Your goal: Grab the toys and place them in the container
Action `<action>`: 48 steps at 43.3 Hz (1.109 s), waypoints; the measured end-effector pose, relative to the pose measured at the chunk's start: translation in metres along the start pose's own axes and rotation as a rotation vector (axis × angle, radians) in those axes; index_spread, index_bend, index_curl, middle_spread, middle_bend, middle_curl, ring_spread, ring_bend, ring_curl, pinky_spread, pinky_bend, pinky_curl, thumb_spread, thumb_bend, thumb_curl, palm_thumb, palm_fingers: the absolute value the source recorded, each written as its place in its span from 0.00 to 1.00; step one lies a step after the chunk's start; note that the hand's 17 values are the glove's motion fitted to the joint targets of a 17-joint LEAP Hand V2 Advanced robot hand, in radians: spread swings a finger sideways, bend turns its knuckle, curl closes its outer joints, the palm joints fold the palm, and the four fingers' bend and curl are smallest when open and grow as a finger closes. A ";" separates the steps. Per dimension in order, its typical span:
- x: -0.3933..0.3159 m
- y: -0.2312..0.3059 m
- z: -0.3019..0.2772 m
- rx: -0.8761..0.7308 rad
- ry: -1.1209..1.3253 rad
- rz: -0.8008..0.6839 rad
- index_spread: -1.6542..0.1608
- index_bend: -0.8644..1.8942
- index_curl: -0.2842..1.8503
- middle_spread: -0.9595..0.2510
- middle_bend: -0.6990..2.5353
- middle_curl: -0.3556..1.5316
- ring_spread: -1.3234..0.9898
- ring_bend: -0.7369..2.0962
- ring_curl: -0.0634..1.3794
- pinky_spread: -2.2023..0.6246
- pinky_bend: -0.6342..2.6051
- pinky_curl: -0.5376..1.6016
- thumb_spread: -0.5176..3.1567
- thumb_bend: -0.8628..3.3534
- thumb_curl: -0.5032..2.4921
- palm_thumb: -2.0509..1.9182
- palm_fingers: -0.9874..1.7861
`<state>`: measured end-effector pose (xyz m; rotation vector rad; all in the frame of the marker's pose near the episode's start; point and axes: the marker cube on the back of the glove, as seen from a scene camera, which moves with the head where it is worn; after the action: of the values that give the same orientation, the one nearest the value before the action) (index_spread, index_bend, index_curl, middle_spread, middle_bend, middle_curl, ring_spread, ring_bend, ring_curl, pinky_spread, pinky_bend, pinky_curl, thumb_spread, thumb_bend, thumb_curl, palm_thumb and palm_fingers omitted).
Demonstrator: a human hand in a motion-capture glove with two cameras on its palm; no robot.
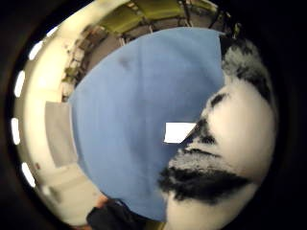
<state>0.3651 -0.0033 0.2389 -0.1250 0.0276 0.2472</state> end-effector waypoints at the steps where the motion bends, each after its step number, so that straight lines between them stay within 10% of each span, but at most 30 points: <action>1: -0.001 0.001 -0.002 -0.012 -0.022 0.005 0.70 0.35 0.23 0.52 0.45 0.45 0.39 0.67 0.34 0.65 0.46 0.39 0.44 0.27 0.33 0.67 0.75; 21: -0.096 0.012 -0.165 0.107 -0.090 -0.051 0.71 0.33 0.16 0.47 0.51 0.53 0.39 0.73 0.42 0.62 0.48 0.43 0.38 0.28 0.40 0.67 0.71; 48: -0.459 0.066 -0.325 0.275 -0.083 -0.534 0.72 0.37 0.13 0.44 0.50 0.57 0.40 0.74 0.42 0.62 0.49 0.43 0.40 0.29 0.48 0.65 0.71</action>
<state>-0.0998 -0.0922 -0.0718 0.1531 -0.0543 -0.2853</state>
